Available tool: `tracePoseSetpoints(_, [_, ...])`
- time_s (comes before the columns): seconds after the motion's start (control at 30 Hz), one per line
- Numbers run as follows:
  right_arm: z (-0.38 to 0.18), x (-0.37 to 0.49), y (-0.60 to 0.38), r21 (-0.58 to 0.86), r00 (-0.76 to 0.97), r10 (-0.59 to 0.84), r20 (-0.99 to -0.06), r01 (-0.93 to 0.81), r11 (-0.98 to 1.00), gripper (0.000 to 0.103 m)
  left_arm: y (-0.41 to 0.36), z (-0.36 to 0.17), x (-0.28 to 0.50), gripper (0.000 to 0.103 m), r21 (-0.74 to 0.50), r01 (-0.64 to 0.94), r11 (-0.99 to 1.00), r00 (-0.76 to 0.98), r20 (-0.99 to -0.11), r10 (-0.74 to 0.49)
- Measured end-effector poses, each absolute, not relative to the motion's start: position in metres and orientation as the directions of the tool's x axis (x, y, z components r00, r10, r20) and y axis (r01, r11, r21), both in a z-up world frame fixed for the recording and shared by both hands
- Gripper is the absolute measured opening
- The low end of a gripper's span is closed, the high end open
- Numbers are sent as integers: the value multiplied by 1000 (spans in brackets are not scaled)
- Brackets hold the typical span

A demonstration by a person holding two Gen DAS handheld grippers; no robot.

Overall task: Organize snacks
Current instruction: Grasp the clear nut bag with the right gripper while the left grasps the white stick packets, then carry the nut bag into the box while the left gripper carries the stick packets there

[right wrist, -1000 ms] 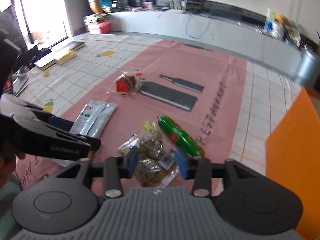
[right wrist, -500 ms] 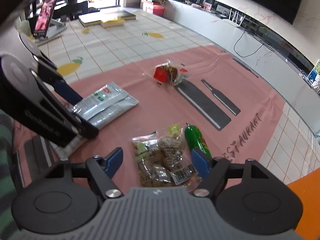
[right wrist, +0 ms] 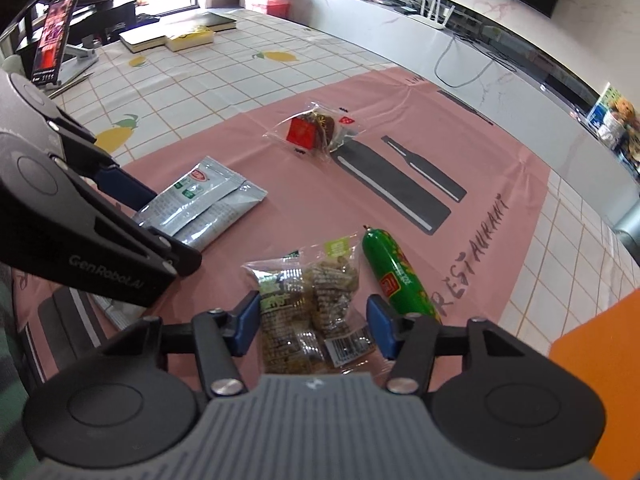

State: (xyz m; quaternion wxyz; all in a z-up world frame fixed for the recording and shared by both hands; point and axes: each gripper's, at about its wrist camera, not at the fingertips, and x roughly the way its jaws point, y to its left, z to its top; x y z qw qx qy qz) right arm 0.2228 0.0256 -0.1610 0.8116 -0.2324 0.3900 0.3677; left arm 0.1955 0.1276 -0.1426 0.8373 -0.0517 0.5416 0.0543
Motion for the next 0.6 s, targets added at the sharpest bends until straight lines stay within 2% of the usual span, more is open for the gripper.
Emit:
tracePoseSetpoints(0.37, [-144,203,19,-66,445,386,-808,-720,691,44,150,-121,183,58,-243,-237,941,486,-868,-102])
tracePoseSetpoints(0.6, [-120,197,-7,56,436,410,-801,-627,777,43,137,-91,175,58,-312,-184,932,534,-828,-172])
